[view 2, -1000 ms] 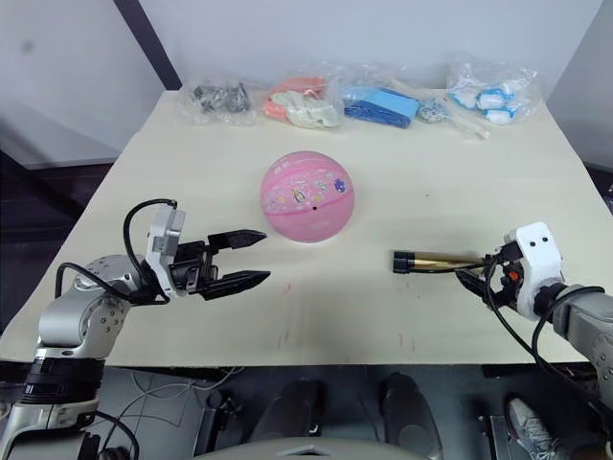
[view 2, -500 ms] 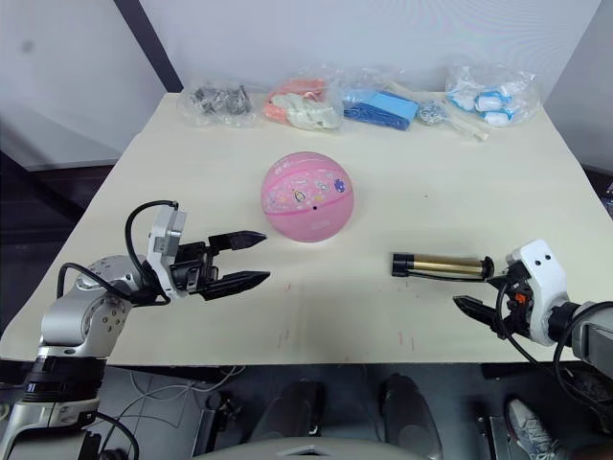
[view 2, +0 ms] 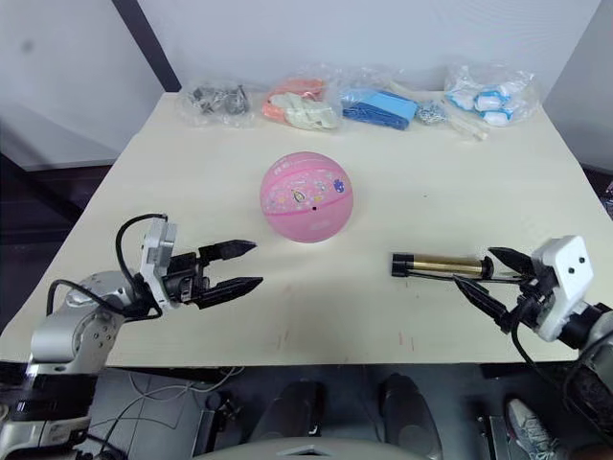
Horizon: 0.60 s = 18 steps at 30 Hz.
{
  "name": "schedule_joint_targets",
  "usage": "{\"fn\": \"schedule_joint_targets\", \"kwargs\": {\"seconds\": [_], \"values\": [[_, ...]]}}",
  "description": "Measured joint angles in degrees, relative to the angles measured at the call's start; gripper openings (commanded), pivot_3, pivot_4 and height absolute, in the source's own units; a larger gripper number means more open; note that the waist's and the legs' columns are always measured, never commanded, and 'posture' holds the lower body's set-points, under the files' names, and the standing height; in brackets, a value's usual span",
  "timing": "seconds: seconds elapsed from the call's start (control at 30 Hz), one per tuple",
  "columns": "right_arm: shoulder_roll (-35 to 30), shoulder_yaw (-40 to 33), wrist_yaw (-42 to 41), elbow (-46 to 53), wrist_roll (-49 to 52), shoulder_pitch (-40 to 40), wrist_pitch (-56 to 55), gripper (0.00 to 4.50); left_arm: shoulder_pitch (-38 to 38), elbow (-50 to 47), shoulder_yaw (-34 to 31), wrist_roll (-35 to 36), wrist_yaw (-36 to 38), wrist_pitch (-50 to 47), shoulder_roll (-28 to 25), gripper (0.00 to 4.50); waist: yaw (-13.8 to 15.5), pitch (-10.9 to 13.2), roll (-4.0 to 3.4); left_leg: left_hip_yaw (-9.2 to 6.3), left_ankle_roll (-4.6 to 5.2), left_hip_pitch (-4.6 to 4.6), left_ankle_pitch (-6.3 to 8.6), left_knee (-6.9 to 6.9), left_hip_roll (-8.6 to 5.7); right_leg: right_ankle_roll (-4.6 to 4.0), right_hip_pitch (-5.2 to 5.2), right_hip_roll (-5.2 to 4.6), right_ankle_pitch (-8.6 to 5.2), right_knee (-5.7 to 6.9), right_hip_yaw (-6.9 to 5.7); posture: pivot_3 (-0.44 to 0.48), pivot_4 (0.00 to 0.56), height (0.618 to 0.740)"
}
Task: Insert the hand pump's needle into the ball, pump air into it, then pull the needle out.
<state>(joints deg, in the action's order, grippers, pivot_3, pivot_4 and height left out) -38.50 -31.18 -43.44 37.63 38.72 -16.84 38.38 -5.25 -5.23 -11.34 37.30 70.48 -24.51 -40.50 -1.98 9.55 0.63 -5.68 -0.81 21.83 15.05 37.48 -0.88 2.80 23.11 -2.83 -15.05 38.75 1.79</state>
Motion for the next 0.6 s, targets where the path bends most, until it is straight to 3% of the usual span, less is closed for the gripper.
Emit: {"fn": "schedule_joint_targets", "kwargs": {"seconds": [0.23,0.4,0.6], "values": [[2.24,-3.82,-4.16,-0.8,0.76,-7.06,-6.94,4.45,5.91,-0.46,-2.73,-0.07,-4.08,0.11,0.26,4.5,0.3,0.0,0.01,0.02,0.0,-0.08,0.0,0.0,0.11,-0.01,-0.02,0.1,-0.01,0.02,0.02,0.0,0.15,0.74],[5.67,-10.58,-6.66,-1.3,0.58,-18.6,-11.08,4.45,11.44,-0.21,-4.87,-1.23,-5.91,2.12,0.32,4.5,1.08,0.0,0.01,0.18,-0.01,-0.09,0.01,-0.01,0.13,0.01,-0.02,0.07,-0.02,-0.07,0.14,0.0,0.15,0.74],[7.21,-13.7,-6.81,-2.26,0.75,-23.57,-12.43,4.45,13.9,1.28,-6.46,-1.83,-6.02,3.59,0.32,4.5,1.19,-0.01,0.02,0.27,-0.01,-0.12,0.01,-0.01,0.24,0.11,-0.02,0.08,-0.17,-0.09,0.18,0.0,0.15,0.74]]}}
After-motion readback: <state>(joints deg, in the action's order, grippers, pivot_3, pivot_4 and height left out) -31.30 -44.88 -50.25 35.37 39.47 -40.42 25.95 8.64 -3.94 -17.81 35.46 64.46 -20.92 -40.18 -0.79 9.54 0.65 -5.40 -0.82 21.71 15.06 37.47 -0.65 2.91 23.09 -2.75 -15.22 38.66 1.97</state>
